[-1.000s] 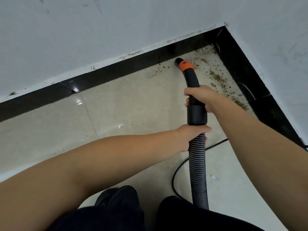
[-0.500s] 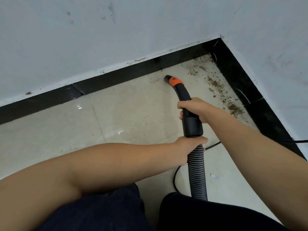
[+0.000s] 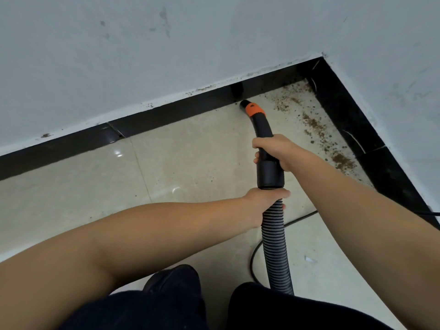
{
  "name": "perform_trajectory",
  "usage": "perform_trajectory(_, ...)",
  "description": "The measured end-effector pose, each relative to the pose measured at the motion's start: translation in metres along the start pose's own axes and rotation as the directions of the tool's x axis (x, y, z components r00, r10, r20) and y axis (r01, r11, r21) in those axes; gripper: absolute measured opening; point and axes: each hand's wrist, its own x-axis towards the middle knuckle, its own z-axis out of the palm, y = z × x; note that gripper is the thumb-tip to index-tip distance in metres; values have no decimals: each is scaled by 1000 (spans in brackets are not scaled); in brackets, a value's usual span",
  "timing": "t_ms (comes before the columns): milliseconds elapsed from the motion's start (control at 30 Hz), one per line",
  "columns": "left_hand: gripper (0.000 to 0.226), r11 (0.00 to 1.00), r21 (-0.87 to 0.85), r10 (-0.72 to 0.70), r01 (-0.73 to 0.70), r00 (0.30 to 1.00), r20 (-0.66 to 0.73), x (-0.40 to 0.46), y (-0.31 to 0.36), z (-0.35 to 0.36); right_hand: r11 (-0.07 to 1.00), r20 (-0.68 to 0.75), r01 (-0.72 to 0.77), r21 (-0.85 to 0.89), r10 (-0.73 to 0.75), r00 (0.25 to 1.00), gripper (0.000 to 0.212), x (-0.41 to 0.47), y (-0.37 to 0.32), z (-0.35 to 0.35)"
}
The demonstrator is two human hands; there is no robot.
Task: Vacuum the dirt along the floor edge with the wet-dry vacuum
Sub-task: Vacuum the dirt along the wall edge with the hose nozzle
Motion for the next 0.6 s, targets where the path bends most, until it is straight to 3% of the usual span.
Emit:
perform_trajectory(100,17,994,-94,-54,51,998,-27,12,14,8,999,-49,-3,40,5,999,22,9,-3,-8)
perform_trajectory(367,16,992,-109,-62,57,997,-41,9,13,1,1000,-45,25,19,-24,999,12,13,-5,2)
perform_trajectory(600,16,976,-208,-79,72,997,-27,-16,-6,-11,996,100,31,-79,-23,995,16,-6,-2,33)
